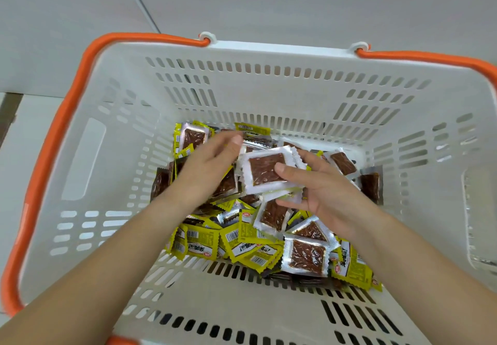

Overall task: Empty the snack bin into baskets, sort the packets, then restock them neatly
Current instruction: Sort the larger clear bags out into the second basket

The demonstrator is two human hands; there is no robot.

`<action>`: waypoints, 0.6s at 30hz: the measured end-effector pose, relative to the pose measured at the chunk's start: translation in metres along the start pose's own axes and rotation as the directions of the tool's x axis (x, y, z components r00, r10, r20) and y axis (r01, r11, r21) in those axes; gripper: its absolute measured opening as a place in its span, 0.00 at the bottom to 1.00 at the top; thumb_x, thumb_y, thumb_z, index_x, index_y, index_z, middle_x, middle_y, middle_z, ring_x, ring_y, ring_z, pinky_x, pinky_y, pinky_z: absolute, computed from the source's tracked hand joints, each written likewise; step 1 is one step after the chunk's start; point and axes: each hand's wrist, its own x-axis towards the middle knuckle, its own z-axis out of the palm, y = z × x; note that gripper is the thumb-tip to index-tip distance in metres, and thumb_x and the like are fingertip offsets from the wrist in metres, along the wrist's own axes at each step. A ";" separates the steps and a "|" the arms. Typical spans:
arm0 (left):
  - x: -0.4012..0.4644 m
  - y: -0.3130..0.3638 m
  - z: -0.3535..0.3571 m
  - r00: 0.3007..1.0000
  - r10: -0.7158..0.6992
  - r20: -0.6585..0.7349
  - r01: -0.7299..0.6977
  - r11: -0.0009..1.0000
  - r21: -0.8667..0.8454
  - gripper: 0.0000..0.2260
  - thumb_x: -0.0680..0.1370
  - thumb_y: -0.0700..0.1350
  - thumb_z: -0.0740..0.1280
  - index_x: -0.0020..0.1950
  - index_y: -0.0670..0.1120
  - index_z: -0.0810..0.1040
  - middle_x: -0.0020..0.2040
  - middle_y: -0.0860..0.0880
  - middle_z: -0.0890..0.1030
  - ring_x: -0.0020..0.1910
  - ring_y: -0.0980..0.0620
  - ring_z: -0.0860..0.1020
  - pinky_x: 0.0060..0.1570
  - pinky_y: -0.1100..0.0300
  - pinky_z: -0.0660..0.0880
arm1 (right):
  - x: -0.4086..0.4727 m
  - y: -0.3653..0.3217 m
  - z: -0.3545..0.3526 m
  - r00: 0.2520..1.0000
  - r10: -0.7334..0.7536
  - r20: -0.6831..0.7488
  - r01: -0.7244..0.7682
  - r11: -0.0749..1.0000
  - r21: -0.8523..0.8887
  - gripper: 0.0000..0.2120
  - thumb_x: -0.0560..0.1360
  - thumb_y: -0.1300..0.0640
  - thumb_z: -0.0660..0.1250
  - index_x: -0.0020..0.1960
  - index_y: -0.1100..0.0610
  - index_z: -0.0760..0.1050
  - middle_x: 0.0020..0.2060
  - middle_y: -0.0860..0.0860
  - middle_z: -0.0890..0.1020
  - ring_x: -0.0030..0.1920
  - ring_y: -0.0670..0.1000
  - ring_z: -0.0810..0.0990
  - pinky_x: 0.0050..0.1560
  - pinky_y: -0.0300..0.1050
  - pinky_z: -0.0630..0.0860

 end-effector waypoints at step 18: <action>0.017 -0.022 0.021 0.942 0.210 0.263 -0.327 0.386 0.863 0.34 0.78 0.55 0.62 0.79 0.52 0.47 0.79 0.44 0.46 0.78 0.46 0.45 0.74 0.52 0.42 | 0.019 0.004 -0.021 0.903 0.090 -0.421 -0.023 0.987 0.161 0.27 0.76 0.62 0.67 0.72 0.54 0.62 0.66 0.53 0.70 0.64 0.57 0.73 0.38 0.50 0.82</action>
